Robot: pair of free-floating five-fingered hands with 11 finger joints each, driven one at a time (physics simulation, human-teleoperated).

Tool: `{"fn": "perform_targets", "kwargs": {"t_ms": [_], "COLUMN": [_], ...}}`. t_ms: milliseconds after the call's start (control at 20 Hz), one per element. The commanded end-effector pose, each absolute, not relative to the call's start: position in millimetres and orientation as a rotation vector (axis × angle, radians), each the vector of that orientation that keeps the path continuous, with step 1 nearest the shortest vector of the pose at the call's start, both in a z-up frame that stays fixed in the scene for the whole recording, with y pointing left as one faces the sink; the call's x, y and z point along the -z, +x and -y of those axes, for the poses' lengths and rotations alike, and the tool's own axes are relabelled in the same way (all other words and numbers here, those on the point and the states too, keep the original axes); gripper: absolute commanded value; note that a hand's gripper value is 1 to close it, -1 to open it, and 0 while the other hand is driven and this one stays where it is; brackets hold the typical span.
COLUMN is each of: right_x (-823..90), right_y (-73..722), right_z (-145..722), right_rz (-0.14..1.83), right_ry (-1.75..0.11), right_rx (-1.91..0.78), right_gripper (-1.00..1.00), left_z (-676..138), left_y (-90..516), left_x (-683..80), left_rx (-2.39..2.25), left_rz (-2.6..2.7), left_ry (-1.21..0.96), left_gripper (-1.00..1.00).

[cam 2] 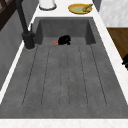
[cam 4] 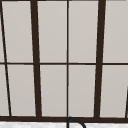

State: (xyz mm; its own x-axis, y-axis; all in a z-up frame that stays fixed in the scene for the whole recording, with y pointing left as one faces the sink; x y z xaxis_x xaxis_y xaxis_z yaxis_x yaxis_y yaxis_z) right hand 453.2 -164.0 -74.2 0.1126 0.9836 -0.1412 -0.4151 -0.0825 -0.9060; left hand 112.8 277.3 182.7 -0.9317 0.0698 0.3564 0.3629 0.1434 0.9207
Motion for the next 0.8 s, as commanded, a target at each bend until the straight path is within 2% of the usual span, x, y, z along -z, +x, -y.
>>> {"fn": "perform_targets", "kwargs": {"t_ms": [0, 150, 200, 250, 450, 750], "right_x": [79, 77, 75, 70, 36, -8], "right_y": [469, 470, 468, 463, 459, 429], "right_z": [159, 148, 148, 160, 158, 185], "right_rz": [0.737, 0.658, 0.638, 0.68, 0.693, 0.803], "right_ry": [-1.051, -1.025, -1.028, -0.981, -1.07, -1.079], "right_rx": [-1.321, -1.335, -1.332, -1.375, -1.389, -1.372], "right_gripper": [1.0, 1.0, -1.0, -1.0, -1.0, -1.0], "left_z": [-277, -277, -277, -277, -277, -277], "left_y": [113, 113, 113, 113, 113, 113], "left_x": [-183, -183, -183, -183, -183, -183], "left_rx": [1.871, 1.871, 1.871, 1.871, 1.871, 1.871], "left_rz": [2.19, 2.19, 2.19, 2.19, 2.19, 2.19], "left_ry": [-0.424, -0.424, -0.424, -0.424, -0.424, -0.424], "left_gripper": [0.0, 0.0, 0.0, 0.0, 0.0, 0.0]}}
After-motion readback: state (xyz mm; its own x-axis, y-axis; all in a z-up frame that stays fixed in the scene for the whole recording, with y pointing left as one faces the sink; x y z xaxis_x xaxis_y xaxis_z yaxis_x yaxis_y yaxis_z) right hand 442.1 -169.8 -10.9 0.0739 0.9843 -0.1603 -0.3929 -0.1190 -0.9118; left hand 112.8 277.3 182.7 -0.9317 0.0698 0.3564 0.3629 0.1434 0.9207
